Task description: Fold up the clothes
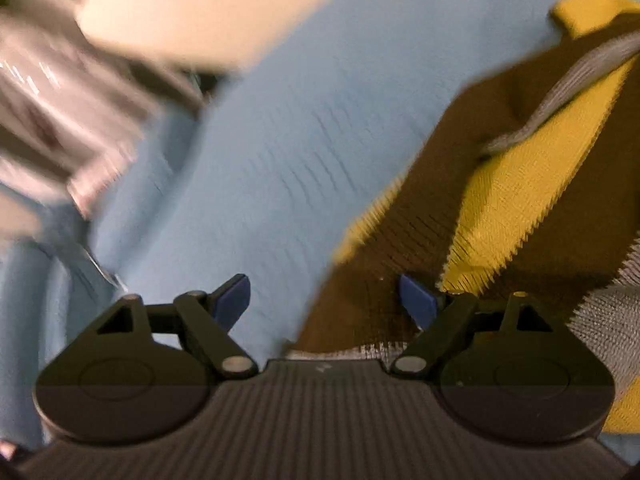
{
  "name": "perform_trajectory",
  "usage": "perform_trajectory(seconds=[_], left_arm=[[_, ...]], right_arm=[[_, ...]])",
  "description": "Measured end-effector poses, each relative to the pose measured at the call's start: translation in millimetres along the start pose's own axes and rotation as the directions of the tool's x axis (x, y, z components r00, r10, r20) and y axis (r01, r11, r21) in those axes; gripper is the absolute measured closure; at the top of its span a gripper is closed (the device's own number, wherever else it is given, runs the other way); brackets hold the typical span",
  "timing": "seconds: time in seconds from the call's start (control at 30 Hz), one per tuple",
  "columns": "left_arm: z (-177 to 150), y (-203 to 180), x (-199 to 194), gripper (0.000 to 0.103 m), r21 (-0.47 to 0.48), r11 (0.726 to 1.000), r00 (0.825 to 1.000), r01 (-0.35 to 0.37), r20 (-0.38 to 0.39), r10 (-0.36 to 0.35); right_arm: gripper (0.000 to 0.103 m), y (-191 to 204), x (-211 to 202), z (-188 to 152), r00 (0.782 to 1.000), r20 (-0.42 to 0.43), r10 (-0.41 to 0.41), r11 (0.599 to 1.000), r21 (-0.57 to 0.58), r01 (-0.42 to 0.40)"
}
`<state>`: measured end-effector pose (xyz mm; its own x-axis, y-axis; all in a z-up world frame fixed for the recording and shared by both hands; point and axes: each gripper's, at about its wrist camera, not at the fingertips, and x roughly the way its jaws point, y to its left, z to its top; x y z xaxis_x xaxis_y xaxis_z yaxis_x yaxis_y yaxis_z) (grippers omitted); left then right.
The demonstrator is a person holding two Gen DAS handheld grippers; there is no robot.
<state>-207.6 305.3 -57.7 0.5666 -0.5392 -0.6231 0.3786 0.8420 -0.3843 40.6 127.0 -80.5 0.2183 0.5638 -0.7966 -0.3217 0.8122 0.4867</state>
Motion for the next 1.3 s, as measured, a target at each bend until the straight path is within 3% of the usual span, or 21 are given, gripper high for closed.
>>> perform_trajectory(seconds=[0.03,0.07,0.13,0.2,0.27,0.37,0.4,0.43,0.5,0.53,0.6,0.7,0.8,0.83,0.87,0.9,1.0,1.07,1.17,1.2,1.3], left_arm=[[0.0,8.4,-2.8,0.044,-0.041,0.999,1.0,-0.01,0.018,0.01],[1.5,17.9,-6.5,0.026,-0.091,0.996,0.999,-0.018,0.046,0.022],[2.2,33.2,-15.2,0.013,-0.177,0.984,0.994,-0.021,0.104,0.04],[1.9,54.4,-19.4,0.012,-0.275,0.961,0.985,-0.021,0.159,0.066],[1.8,68.6,-15.2,0.011,-0.335,0.942,0.981,-0.035,0.166,0.096],[1.7,83.2,-7.7,0.011,-0.398,0.915,0.98,-0.066,0.147,0.135],[1.1,86.5,-1.5,0.011,-0.409,0.909,0.979,-0.081,0.138,0.15],[2.8,86.6,-1.6,0.011,-0.417,0.904,0.976,-0.094,0.141,0.166],[6.4,86.6,-2.1,0.011,-0.433,0.893,0.969,-0.119,0.146,0.2],[5.2,90.4,-3.0,0.011,-0.449,0.885,0.965,-0.121,0.155,0.211],[7.8,97.1,-22.4,0.011,-0.496,0.861,0.956,-0.114,0.18,0.23],[1.3,115.5,-29.3,0.011,-0.578,0.81,0.941,-0.095,0.212,0.262],[7.8,117.4,-40.3,0.01,-0.646,0.76,0.931,-0.073,0.229,0.283],[7.3,118.7,-41.8,0.011,-0.654,0.753,0.93,-0.07,0.231,0.287],[6.7,119.9,-43.4,0.01,-0.662,0.746,0.928,-0.068,0.233,0.291],[5.5,121.3,-45.4,0.01,-0.672,0.738,0.922,-0.067,0.24,0.302],[9.5,116.1,-43.1,0.01,-0.638,0.765,0.913,-0.089,0.254,0.318],[15.2,107.0,-37.5,0.008,-0.586,0.799,0.908,-0.137,0.249,0.338],[26.5,86.6,-28.7,0.006,-0.456,0.867,0.913,-0.199,0.234,0.333],[28.7,79.6,-24.0,0.006,-0.411,0.886,0.916,-0.216,0.23,0.33],[34.8,61.9,-13.4,0.006,-0.295,0.917,0.914,-0.267,0.225,0.339]], right_arm=[[0.091,2.8,-1.4,-2.3,0.999,0.009,-0.041,0.998,-0.047,0.041],[0.091,3.1,-10.8,-8.8,0.996,0.051,-0.067,0.995,-0.07,0.07],[0.092,-5.3,-36.1,-26.1,0.977,0.154,-0.146,0.987,-0.048,0.155],[0.093,-21.5,-61.4,-47.5,0.93,0.231,-0.285,0.956,-0.003,0.294],[0.091,-48.0,-81.8,-72.5,0.838,0.242,-0.489,0.868,0.04,0.494],[0.083,-62.1,-99.5,-87.9,0.758,0.282,-0.588,0.798,0.049,0.601],[0.078,-58.2,-104.2,-89.9,0.751,0.324,-0.575,0.801,0.038,0.597],[0.066,-54.1,-107.6,-91.5,0.752,0.362,-0.551,0.812,0.024,0.584],[0.046,-25.8,-108.6,-92.9,0.803,0.442,-0.4,0.869,-0.095,0.485],[0.035,-16.9,-107.2,-95.0,0.814,0.454,-0.362,0.876,-0.132,0.463],[0.028,29.7,-88.4,-103.5,0.822,0.509,-0.254,0.828,-0.324,0.457],[0.028,79.5,-42.1,-111.7,0.829,0.513,-0.224,0.715,-0.491,0.497],[0.028,89.6,15.9,-101.7,0.828,0.441,-0.346,0.623,-0.553,0.554],[0.034,88.5,28.3,-99.4,0.822,0.42,-0.385,0.596,-0.567,0.569],[0.06,85.0,31.9,-97.5,0.823,0.409,-0.394,0.594,-0.57,0.568],[0.077,75.9,21.5,-93.0,0.832,0.408,-0.375,0.644,-0.531,0.551],[0.089,52.0,-37.4,-80.9,0.822,0.461,-0.335,0.786,-0.344,0.513],[0.09,32.6,-89.4,-77.2,0.783,0.536,-0.317,0.84,-0.226,0.494],[0.09,-4.8,-162.2,-67.9,0.7,0.637,-0.323,0.862,-0.107,0.495],[0.09,-16.6,-182.1,-64.0,0.683,0.654,-0.325,0.862,-0.092,0.499],[0.09,-49.7,-212.3,-55.2,0.665,0.644,-0.379,0.834,-0.074,0.547]])
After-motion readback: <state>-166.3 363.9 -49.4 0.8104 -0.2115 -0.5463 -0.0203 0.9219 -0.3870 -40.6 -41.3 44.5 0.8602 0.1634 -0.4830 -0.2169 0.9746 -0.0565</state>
